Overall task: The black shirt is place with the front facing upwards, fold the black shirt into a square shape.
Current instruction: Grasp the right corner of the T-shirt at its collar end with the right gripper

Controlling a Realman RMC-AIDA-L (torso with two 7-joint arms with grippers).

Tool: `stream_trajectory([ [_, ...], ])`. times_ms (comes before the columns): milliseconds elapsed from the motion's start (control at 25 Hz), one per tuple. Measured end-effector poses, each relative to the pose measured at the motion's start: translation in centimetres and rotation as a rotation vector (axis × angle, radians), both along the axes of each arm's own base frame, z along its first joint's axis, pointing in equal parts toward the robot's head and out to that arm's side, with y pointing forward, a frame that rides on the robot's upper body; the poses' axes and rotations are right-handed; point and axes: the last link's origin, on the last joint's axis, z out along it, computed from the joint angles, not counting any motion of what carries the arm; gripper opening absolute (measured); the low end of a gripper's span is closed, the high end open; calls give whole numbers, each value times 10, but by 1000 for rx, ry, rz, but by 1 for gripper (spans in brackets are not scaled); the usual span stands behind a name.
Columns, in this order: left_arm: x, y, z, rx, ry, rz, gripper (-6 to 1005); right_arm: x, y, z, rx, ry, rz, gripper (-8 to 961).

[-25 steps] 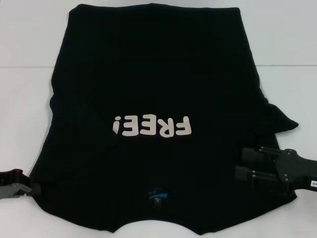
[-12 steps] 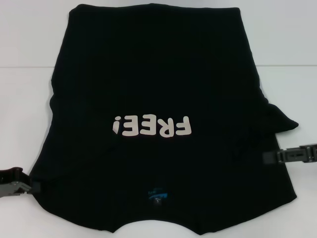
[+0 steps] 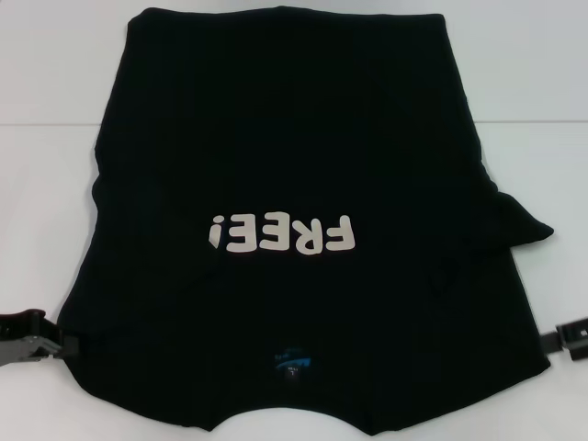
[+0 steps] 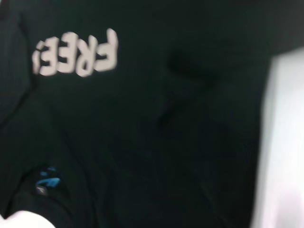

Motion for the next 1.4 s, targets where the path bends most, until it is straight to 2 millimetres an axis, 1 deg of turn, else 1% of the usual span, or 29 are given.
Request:
stream_trajectory([
  [160, 2, 2, -1, -2, -2, -6, 20, 9, -8, 0, 3, -1, -34, 714],
  [360, 3, 2, -3, -6, -5, -8, 20, 10, -11, -5, 3, 9, -41, 718],
  [680, 4, 3, -3, -7, -4, -10, 19, 9, -7, -18, 8, 13, -50, 719],
  [1120, 5, 3, -4, -10, -5, -13, 19, 1, 2, -27, 6, 9, -28, 718],
  [1400, 6, 3, -5, -14, -8, -20, 19, 0, 3, -29, 6, 9, -27, 719],
])
